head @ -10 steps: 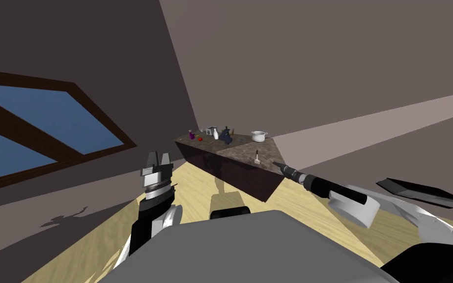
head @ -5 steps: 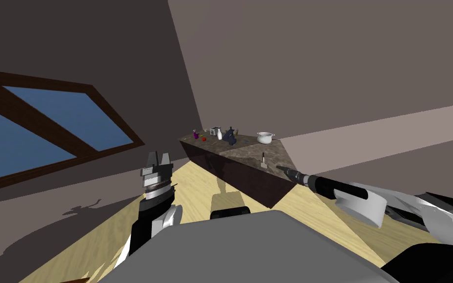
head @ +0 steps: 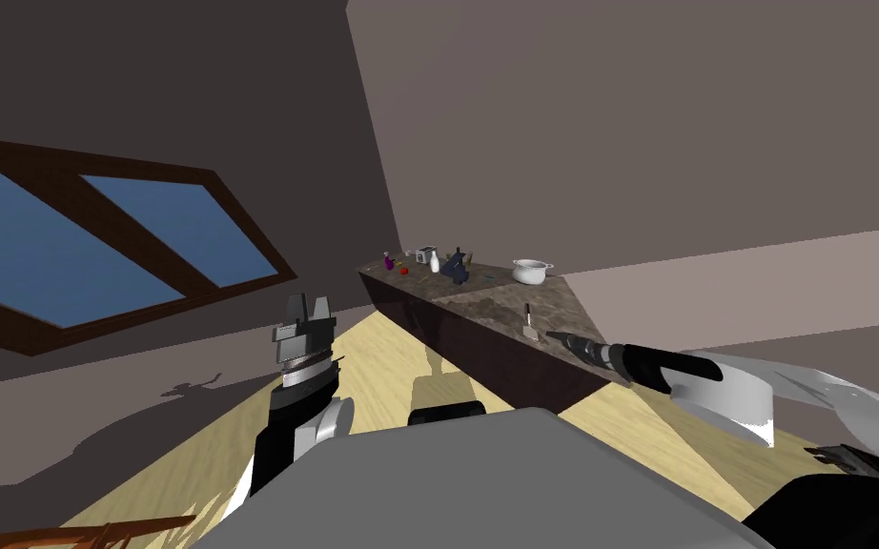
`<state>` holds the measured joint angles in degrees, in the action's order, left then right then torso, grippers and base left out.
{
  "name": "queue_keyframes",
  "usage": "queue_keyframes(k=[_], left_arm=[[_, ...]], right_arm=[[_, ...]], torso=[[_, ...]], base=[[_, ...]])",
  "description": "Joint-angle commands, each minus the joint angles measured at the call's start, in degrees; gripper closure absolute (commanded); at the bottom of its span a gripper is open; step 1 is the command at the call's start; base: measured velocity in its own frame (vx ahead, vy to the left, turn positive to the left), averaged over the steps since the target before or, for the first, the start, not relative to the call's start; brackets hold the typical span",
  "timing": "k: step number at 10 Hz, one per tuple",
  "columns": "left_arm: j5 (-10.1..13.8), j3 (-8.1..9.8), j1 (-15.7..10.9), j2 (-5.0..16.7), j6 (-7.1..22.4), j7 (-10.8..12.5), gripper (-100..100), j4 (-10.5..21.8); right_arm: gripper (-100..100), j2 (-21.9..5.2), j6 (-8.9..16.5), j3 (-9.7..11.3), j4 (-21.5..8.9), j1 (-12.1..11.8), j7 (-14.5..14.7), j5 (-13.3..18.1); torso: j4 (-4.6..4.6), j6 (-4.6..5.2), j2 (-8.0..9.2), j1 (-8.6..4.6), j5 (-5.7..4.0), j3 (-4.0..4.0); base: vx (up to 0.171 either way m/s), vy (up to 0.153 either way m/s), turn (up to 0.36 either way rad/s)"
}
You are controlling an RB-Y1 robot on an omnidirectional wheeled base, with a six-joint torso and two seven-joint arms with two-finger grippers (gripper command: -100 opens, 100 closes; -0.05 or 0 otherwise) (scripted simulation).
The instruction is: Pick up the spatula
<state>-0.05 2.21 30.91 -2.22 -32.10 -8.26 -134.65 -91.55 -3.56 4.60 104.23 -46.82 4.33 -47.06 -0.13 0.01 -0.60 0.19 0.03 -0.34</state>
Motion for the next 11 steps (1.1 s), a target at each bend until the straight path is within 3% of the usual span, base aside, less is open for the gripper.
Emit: queue_keyframes(k=[1,2,3,5,8,9,10,11], left_arm=[[0.00,0.00,0.00,0.00,0.00,0.00,0,0.00],[0.00,0.00,0.00,0.00,0.00,0.00,0,0.00],[0.00,0.00,0.00,0.00,0.00,0.00,0,0.00],[0.00,0.00,-0.01,0.00,0.00,0.00,0,0.00],[0.00,0.00,0.01,0.00,0.00,0.00,0,0.00],[0.00,0.00,0.01,0.00,0.00,0.00,0,0.00],[0.00,0.00,0.01,0.00,0.00,0.00,0,0.00],[0.00,0.01,0.00,0.00,0.00,0.00,0,-0.01]], right_arm=[[-100,-1.87,1.72,1.12,-0.23,0.55,0.39,-0.83],[-100,-4.08,3.13,2.23,-0.79,-0.23,0.67,-2.21],[-100,-4.32,3.13,2.23,-0.79,-0.23,0.67,-2.21],[-100,-8.66,5.85,4.47,-1.67,-1.75,1.17,-4.63],[-100,-13.59,9.44,7.64,-2.44,-3.77,1.74,-7.40],[-100,-14.82,10.45,8.58,-2.58,-4.35,1.88,-8.10],[-100,-14.82,10.45,9.27,-2.58,-2.09,1.88,-8.10],[-100,-14.82,10.45,8.79,-2.58,-2.88,1.88,-8.10]], torso=[[0.00,0.00,0.00,0.00,0.00,0.00],[0.00,0.01,0.04,0.00,0.00,0.01],[0.01,-0.01,0.08,0.00,-0.01,0.04],[0.04,0.00,0.17,-0.08,-0.01,0.09],[-0.07,-0.01,-0.26,-0.01,-0.01,-0.17],[-0.06,0.01,-0.21,0.00,0.00,-0.14],[-0.06,0.00,-0.19,-0.03,0.00,-0.12],[0.00,0.04,0.05,-0.07,-0.02,0.00]], base=[[0.136,0.037,0.079],[0.117,0.040,0.152],[0.093,0.019,0.055],[0.125,0.013,0.157],[0.214,0.029,0.158],[0.191,0.014,0.123],[0.118,-0.003,0.043],[0.034,-0.007,-0.014]])
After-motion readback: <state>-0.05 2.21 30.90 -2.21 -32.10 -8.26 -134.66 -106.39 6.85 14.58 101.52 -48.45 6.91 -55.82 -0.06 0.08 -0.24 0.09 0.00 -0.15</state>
